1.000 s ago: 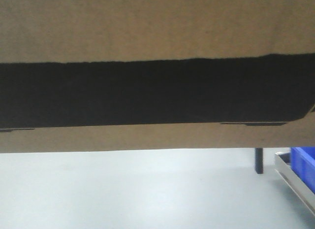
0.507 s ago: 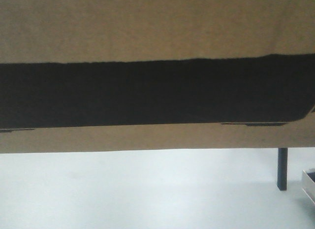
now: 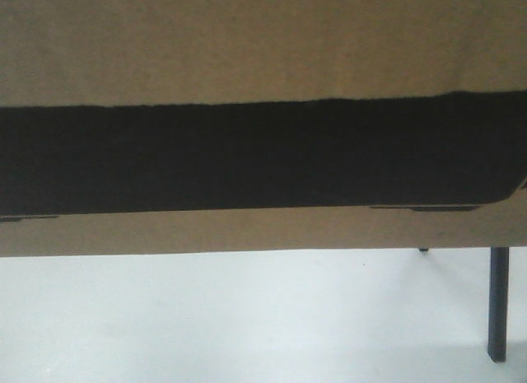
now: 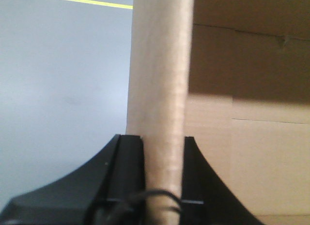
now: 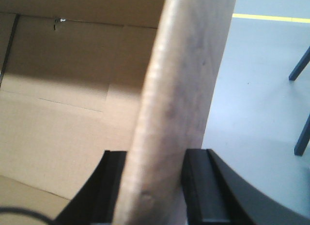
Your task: Grab box from left shelf to table start
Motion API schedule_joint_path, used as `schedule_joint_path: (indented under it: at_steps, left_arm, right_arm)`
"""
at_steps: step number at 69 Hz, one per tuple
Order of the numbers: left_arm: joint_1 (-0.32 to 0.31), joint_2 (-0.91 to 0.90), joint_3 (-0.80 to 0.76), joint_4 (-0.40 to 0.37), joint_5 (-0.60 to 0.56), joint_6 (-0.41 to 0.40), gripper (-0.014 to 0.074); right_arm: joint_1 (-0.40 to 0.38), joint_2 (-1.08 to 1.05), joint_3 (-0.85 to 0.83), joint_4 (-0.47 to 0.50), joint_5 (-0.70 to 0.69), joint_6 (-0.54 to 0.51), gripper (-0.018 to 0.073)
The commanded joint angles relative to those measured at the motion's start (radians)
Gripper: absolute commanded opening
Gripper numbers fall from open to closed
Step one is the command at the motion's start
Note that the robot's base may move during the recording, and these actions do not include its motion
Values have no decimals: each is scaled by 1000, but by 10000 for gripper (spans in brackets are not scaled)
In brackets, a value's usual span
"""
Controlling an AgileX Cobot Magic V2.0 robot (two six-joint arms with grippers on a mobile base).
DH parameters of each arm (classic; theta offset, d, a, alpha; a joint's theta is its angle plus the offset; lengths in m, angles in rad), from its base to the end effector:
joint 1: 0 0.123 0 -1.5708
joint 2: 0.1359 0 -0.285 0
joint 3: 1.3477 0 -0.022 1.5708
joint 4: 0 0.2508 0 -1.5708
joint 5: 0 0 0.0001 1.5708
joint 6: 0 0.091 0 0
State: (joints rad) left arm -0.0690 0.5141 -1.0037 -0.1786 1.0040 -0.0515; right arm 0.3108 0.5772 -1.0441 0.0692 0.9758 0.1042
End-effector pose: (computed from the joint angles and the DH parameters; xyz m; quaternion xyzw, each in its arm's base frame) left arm 0.0524 -0.0173 0.4139 0.0078 0.8375 -0.1215 0.5326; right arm 0.0641 0.0261 0.4229 -0.0858 0.8345 0.1457 0.5244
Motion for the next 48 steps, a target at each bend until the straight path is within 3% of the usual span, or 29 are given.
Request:
schedule_joint_path:
  at_steps: [1,48]
  left_arm:
    - [-7,2,-41,-69,-197,-31,-104]
    - [-7,2,-41,-69,-197,-31,-104]
  right_arm:
    - [3,1,-32,2,-103,-23,69]
    - [3,1,-32,2,-103,-23,69]
